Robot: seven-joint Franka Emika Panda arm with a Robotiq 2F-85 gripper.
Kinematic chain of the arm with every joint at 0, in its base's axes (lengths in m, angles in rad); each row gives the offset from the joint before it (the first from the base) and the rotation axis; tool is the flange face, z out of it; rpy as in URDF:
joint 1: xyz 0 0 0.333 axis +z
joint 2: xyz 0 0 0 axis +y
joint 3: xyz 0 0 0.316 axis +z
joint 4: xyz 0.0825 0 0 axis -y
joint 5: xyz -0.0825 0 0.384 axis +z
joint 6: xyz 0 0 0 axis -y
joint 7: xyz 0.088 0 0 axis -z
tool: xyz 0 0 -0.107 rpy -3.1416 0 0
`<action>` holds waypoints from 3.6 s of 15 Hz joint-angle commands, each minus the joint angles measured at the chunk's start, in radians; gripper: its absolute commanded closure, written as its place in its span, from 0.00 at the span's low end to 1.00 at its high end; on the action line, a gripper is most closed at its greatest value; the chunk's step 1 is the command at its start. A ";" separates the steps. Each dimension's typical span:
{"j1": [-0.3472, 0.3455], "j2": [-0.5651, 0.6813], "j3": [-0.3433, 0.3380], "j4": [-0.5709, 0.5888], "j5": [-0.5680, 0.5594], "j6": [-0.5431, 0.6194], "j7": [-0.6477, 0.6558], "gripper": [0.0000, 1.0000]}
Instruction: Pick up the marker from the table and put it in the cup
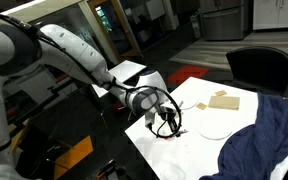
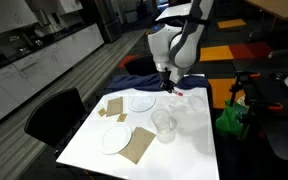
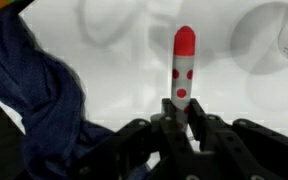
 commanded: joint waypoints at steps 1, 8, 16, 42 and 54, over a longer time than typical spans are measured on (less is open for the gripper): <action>0.017 -0.126 -0.022 -0.023 -0.143 -0.110 -0.026 0.95; -0.111 -0.235 0.119 0.068 -0.205 -0.320 -0.207 0.95; -0.199 -0.257 0.209 0.137 -0.201 -0.445 -0.293 0.80; -0.848 -0.084 0.858 0.120 0.675 -0.073 -1.895 0.95; -0.648 -0.097 0.593 0.145 1.112 -0.421 -2.510 0.80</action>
